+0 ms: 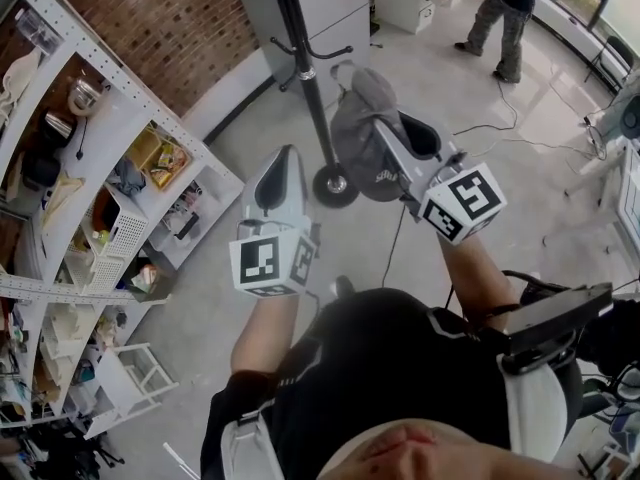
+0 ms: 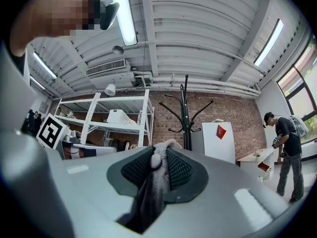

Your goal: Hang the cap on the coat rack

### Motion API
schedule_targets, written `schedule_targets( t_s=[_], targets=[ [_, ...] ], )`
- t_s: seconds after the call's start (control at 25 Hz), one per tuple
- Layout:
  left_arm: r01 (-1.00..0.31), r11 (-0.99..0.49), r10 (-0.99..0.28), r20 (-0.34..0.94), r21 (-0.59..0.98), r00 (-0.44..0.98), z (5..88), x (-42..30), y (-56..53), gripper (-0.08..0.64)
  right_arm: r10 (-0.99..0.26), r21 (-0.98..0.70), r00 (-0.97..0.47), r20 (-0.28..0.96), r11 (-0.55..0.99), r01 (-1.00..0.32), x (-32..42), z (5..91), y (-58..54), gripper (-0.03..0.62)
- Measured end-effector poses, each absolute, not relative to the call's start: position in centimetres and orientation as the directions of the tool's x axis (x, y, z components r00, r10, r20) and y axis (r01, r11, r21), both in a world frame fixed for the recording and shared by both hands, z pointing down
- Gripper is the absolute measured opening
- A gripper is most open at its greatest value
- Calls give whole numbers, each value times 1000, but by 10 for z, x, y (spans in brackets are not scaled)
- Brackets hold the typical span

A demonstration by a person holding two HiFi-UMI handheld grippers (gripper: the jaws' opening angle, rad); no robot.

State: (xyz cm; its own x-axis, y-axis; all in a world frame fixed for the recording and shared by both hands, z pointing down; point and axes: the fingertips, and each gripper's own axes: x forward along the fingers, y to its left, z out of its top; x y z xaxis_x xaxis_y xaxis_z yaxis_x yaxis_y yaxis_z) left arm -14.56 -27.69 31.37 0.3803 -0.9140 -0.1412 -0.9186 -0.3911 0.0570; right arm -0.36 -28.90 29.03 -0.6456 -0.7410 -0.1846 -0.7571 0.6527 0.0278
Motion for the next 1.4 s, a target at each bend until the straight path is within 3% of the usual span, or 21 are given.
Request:
schedule_targets(
  t_s=[0.64,1.4],
  targets=[
    [-888,-460,-876,-172,21,450,283,-150,-337,69,-746,91,-607,-273,608,-789,-23,232,-339,81],
    [-911,-411,-892,-193,-34,410,246,-122,-394,69,-658,158,-650,-381,646,-747,-3,163,-399,81]
  ],
)
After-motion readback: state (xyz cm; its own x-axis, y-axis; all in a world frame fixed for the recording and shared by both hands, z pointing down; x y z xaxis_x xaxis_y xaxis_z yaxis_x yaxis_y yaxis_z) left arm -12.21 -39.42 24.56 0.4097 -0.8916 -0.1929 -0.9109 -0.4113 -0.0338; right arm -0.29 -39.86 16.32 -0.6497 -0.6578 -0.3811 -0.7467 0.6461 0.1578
